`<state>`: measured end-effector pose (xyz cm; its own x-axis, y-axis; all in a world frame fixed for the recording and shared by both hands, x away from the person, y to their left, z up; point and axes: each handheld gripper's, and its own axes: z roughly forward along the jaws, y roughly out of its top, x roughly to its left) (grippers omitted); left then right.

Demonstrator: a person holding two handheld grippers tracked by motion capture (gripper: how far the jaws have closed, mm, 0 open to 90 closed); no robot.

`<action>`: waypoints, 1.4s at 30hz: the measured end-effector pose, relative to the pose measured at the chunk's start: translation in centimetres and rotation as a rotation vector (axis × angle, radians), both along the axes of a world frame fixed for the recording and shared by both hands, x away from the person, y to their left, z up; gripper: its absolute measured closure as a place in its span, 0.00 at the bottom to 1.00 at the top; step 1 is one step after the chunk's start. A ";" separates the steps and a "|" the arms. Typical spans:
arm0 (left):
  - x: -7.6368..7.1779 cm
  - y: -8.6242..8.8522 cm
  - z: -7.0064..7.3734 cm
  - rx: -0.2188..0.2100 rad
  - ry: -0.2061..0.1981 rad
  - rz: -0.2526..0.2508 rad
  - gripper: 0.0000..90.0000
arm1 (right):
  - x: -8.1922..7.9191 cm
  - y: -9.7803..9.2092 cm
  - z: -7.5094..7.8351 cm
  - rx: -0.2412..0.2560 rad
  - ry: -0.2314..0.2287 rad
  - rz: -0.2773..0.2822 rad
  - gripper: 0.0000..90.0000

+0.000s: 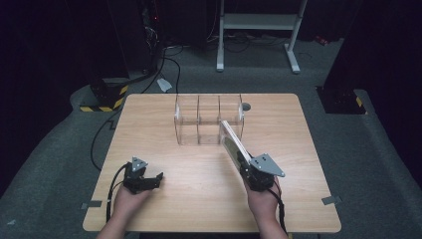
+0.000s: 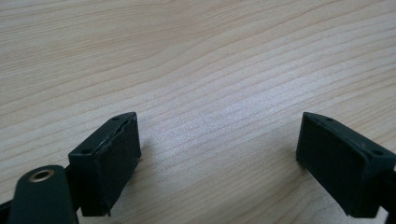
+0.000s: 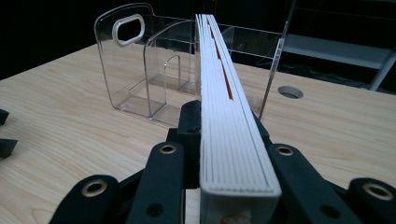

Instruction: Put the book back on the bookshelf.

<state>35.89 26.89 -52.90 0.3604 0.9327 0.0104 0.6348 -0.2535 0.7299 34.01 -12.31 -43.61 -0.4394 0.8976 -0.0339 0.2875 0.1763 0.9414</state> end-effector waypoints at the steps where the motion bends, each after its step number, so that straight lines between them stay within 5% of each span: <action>1: 0.0 0.0 0.0 0.002 0.000 0.000 0.15 | 0.1 0.1 0.0 0.004 0.003 -0.004 0.84; 25: -0.1 0.0 0.0 0.001 0.002 -0.002 0.16 | 6.3 2.2 0.3 -0.013 -0.009 -0.135 0.84; 34: -0.1 0.0 0.0 0.002 0.001 -0.004 0.16 | 9.4 3.4 -0.9 -0.030 0.015 -0.184 0.84; 42: -0.1 0.0 0.0 0.002 0.000 -0.005 0.16 | 10.5 3.7 -1.6 -0.045 0.020 -0.215 0.84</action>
